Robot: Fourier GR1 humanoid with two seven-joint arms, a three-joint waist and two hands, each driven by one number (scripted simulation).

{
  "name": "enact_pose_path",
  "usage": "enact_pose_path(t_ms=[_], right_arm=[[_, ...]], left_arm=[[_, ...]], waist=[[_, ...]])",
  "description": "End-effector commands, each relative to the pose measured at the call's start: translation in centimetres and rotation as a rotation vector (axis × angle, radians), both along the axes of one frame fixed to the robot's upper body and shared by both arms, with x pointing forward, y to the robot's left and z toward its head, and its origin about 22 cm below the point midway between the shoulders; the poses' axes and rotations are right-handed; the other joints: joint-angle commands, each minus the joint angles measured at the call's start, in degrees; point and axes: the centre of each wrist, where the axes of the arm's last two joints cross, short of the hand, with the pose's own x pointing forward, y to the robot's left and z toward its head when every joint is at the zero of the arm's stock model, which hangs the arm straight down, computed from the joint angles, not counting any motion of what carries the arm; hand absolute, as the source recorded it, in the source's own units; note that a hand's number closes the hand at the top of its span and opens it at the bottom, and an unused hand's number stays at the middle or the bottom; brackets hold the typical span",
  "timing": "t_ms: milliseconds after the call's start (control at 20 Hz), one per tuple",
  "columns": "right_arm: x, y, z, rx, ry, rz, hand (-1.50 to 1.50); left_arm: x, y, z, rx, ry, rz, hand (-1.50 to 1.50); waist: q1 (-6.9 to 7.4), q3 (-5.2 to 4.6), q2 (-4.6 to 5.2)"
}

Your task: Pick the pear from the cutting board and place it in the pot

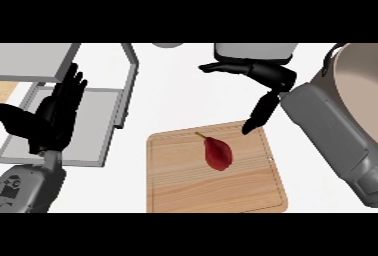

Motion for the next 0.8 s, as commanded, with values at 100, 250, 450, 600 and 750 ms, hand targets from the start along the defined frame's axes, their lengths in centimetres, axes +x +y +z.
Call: enact_pose_path(t_ms=[100, 250, 450, 600, 750], right_arm=[[0.1, 3.4, 2.1, -0.345, -0.08, 0.21, -1.5], [-1.7, 6.4, 0.3, -0.469, -0.118, 0.275, -1.5], [-1.4, 7.4, 1.8, -0.591, -0.133, 0.297, -1.5], [-2.4, 8.0, -0.3, -0.613, -0.118, 0.319, -1.5], [-3.6, 8.5, -2.1, -0.579, -0.109, 0.313, -1.5]], left_arm=[[-0.2, 0.2, 0.5, -0.002, 0.002, 0.018, 0.0], [-0.7, 1.1, -0.5, 0.006, 0.009, 0.06, 0.0], [-0.6, 1.8, 0.1, 0.006, 0.017, 0.063, 0.0], [-1.7, 0.7, -0.5, -0.006, 0.017, 0.041, 0.0], [-1.5, 1.1, -0.8, -0.013, 0.002, 0.061, 0.0]], waist=[[-0.95, -0.04, -0.44], [-2.0, -0.08, -0.71], [-2.6, -0.06, -0.74], [-2.76, -0.05, -0.78], [-3.14, -0.05, -0.79]])
